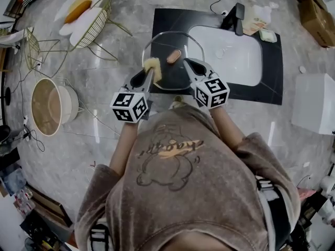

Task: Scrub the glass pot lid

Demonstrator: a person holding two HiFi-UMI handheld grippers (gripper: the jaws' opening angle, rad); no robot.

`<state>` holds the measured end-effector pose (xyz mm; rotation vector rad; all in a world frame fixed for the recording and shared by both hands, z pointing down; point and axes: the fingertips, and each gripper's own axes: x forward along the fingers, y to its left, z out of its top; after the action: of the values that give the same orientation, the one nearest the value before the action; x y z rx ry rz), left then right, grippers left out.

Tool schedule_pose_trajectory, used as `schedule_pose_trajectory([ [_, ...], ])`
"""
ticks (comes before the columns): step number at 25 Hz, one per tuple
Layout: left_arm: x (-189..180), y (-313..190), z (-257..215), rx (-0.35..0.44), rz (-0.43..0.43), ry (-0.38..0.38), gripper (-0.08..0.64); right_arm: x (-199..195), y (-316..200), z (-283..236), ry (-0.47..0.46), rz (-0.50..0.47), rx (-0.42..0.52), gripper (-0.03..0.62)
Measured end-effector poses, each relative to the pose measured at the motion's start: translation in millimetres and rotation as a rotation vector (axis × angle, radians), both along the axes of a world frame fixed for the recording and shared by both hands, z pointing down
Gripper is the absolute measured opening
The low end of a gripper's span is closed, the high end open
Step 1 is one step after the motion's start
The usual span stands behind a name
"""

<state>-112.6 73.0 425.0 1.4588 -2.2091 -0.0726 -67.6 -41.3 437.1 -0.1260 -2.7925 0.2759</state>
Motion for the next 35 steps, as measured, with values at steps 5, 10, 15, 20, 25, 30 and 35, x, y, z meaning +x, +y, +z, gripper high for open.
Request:
schedule_pose_trajectory([
  [5,-17,-15,3,-0.002,0.048,0.013,0.054,-13,-5,3,0.016,0.017,0.003,-0.002],
  [10,-32,-22,3,-0.001,0.125,0.025,0.053,-21,-7,3,0.039,0.075,0.017,0.0],
  [15,-47,-29,5,0.0,0.185,0.03,0.053,-34,-5,8,0.071,0.092,0.045,0.035],
  [20,-62,-31,6,0.002,0.199,0.029,0.053,-49,-2,19,0.104,0.063,0.043,0.141],
  [25,-72,-35,6,0.005,0.191,0.025,0.053,-62,2,48,0.196,-0.008,0.052,0.306],
  [30,-80,-37,9,0.004,0.18,0.026,0.053,-68,6,76,0.281,-0.053,0.062,0.383],
  [35,-83,-38,9,0.003,0.175,0.028,0.054,-73,8,96,0.329,-0.082,0.084,0.384],
])
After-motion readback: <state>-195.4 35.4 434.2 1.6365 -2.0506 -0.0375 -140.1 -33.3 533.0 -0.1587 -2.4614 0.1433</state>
